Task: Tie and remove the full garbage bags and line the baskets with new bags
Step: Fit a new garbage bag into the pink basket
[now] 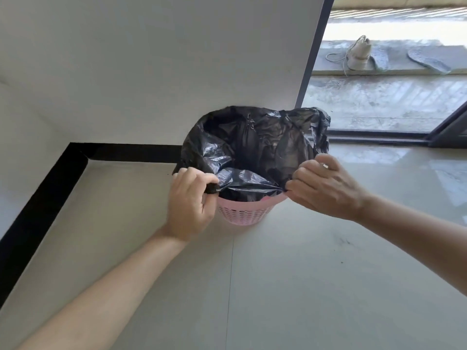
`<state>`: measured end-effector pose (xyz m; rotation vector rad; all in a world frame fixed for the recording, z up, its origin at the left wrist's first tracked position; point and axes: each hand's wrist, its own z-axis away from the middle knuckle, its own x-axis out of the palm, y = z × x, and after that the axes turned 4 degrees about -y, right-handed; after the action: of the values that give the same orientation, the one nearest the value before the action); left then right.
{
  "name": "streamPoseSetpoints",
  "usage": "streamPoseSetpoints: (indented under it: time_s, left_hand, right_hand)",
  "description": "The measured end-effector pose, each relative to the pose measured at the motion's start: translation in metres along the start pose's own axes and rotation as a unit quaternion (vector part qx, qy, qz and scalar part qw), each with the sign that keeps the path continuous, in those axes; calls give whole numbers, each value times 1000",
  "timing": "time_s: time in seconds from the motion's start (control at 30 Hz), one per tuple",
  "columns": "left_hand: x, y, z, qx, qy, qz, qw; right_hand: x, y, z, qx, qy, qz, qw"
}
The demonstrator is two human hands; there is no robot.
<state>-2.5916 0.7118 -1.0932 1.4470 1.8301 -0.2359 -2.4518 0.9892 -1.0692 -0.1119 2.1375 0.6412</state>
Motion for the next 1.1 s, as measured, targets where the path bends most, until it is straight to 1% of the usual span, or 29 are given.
streamPoseSetpoints:
  time_s: [0.1, 0.17, 0.3, 0.43, 0.5, 0.57, 0.67, 0.7, 0.73, 0.77, 0.8, 0.87, 0.9, 0.93, 0.97, 1.0, 1.03, 1.07, 1.1]
  left_hand:
    - [4, 5, 13, 134, -58, -27, 989]
    - [1, 3, 16, 170, -73, -42, 982]
    - [0, -6, 27, 175, -66, -68, 980]
    - [8, -7, 49, 196, -87, -123, 969]
    - [12, -6, 58, 190, -106, -155, 964]
    - [13, -3, 59, 173, -99, -168, 966]
    - [11, 13, 48, 180, -48, -141, 972]
    - [11, 21, 41, 188, -27, -124, 974]
    - [12, 29, 32, 190, -7, -109, 976]
    - [12, 38, 22, 183, 7, -98, 978]
    - [14, 45, 11, 168, 12, -96, 981]
    - [17, 55, -7, 130, -14, -113, 985]
    - [19, 57, -13, 112, -43, -126, 985]
    - [22, 57, -17, 99, -75, -138, 983]
    - [24, 55, -19, 90, -104, -149, 979]
    - [26, 52, -18, 89, -125, -157, 976]
    - [27, 48, -16, 93, -136, -165, 972]
    - [28, 43, -14, 101, -138, -171, 970]
    - [28, 39, -12, 109, -131, -172, 970]
  right_hand:
    - [4, -5, 4, -36, -18, -24, 999]
    - [6, -5, 5, -39, -21, -46, 998]
    - [9, -7, 9, -42, -30, -71, 996]
    - [14, -19, 18, -21, -94, -105, 990]
    - [14, -22, 19, 15, -130, -116, 985]
    - [11, -23, 16, 60, -144, -137, 978]
    - [1, -19, 14, 102, -123, -195, 968]
    - [-3, -17, 14, 128, -112, -207, 963]
    - [-6, -14, 14, 179, -100, -216, 955]
    - [-6, -11, 13, 259, -88, -224, 936]
    - [-5, -7, 10, 354, -75, -235, 902]
    - [4, 3, -2, 530, -33, -270, 803]
    - [9, 11, -8, 595, -16, -287, 751]
    - [14, 20, -15, 641, -15, -311, 701]
    - [19, 29, -21, 670, -34, -343, 657]
    - [23, 35, -25, 686, -66, -373, 621]
    - [27, 39, -29, 689, -102, -394, 599]
    - [31, 41, -33, 680, -124, -404, 599]
    - [35, 43, -36, 665, -123, -400, 619]
